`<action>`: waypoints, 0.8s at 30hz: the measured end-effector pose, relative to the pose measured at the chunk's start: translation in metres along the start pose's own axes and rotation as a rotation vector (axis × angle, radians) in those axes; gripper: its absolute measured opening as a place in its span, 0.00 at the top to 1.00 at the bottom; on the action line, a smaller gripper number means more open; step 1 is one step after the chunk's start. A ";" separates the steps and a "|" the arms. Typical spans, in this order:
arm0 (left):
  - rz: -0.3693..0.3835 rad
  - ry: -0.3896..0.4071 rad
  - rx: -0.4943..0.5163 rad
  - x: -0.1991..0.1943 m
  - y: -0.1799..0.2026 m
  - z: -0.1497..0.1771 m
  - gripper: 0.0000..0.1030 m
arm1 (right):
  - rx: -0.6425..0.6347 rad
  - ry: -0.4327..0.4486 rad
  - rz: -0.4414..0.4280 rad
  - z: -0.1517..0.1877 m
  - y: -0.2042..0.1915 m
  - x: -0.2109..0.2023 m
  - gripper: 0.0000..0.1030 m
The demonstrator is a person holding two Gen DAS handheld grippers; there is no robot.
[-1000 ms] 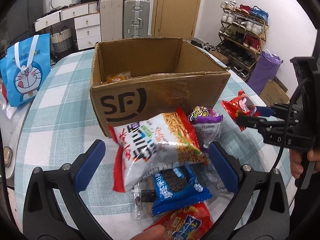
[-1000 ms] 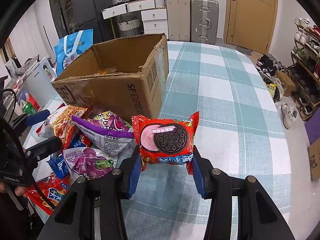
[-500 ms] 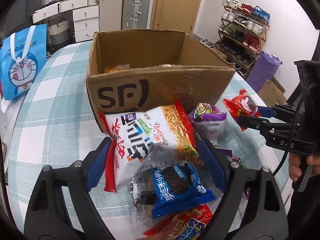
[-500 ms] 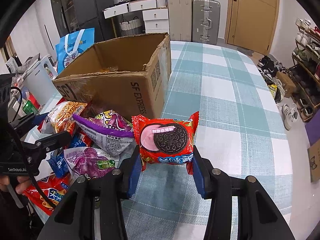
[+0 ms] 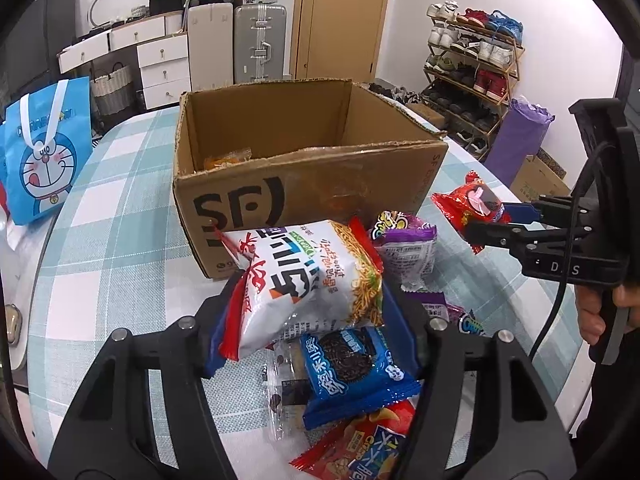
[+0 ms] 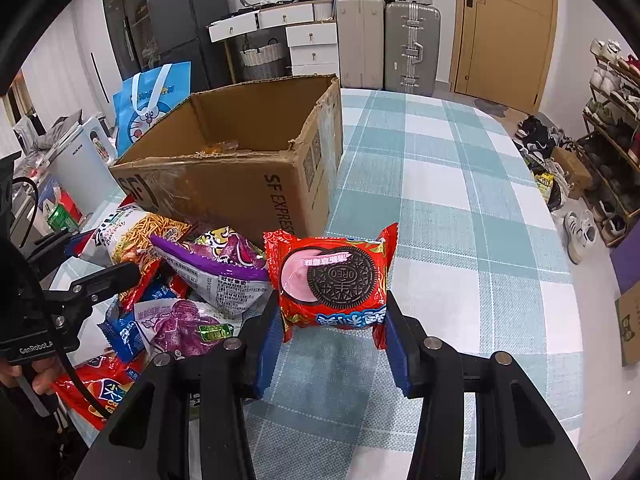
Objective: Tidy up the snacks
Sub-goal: 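Carry the Oreo packet and noodle-snack bag toward the cardboard box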
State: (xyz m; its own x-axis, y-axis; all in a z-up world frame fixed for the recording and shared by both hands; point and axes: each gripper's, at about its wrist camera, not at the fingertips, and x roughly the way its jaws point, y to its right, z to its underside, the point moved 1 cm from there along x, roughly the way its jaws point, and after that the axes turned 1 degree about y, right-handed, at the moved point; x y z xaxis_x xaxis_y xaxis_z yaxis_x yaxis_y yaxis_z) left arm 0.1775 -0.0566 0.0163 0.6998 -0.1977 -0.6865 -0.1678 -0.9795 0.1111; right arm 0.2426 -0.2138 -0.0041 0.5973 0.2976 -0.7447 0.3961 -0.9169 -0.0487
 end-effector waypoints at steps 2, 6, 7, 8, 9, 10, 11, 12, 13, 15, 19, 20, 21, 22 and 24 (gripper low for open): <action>0.004 0.008 -0.004 -0.004 -0.002 -0.001 0.40 | 0.000 0.005 0.001 0.000 0.000 -0.001 0.55; 0.009 0.022 -0.006 -0.010 -0.006 -0.002 0.40 | -0.003 0.025 -0.003 -0.002 -0.002 -0.007 0.55; 0.010 0.026 -0.007 -0.012 -0.007 -0.001 0.40 | -0.005 0.029 -0.005 -0.002 -0.003 -0.008 0.55; 0.013 0.031 -0.010 -0.014 -0.008 -0.002 0.40 | -0.007 0.034 -0.006 -0.003 -0.004 -0.010 0.55; 0.015 0.036 -0.013 -0.016 -0.009 -0.002 0.40 | -0.009 0.041 -0.008 -0.003 -0.005 -0.012 0.55; 0.018 0.041 -0.014 -0.019 -0.009 -0.003 0.40 | -0.010 0.047 -0.010 -0.004 -0.006 -0.015 0.55; 0.019 0.046 -0.016 -0.021 -0.009 -0.003 0.40 | -0.012 0.052 -0.011 -0.004 -0.007 -0.017 0.55; 0.020 0.056 -0.017 -0.025 -0.010 -0.004 0.40 | -0.013 0.058 -0.010 -0.005 -0.007 -0.019 0.55; 0.022 0.067 -0.019 -0.028 -0.011 -0.005 0.40 | -0.013 0.063 -0.009 -0.005 -0.008 -0.021 0.55; 0.024 0.080 -0.021 -0.033 -0.013 -0.006 0.40 | -0.012 0.072 -0.014 -0.006 -0.008 -0.024 0.55; 0.029 0.101 -0.020 -0.045 -0.016 -0.006 0.40 | -0.016 0.101 -0.025 -0.008 -0.011 -0.033 0.55; 0.031 0.106 -0.019 -0.048 -0.016 -0.006 0.40 | -0.016 0.109 -0.027 -0.009 -0.012 -0.035 0.55; 0.034 0.110 -0.021 -0.051 -0.015 -0.007 0.40 | -0.018 0.119 -0.026 -0.010 -0.013 -0.038 0.55; 0.038 0.115 -0.024 -0.054 -0.016 -0.007 0.40 | -0.019 0.123 -0.025 -0.010 -0.014 -0.040 0.55; 0.042 0.126 -0.029 -0.058 -0.014 -0.010 0.40 | -0.018 0.135 -0.026 -0.011 -0.016 -0.044 0.55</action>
State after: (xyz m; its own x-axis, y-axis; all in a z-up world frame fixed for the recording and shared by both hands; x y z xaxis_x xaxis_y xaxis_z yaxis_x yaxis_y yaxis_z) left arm 0.1463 -0.0315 0.0619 0.7745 -0.2399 -0.5853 -0.1797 -0.9706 0.1602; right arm 0.2176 -0.2096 0.0371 0.6750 0.3552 -0.6467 0.4243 -0.9039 -0.0535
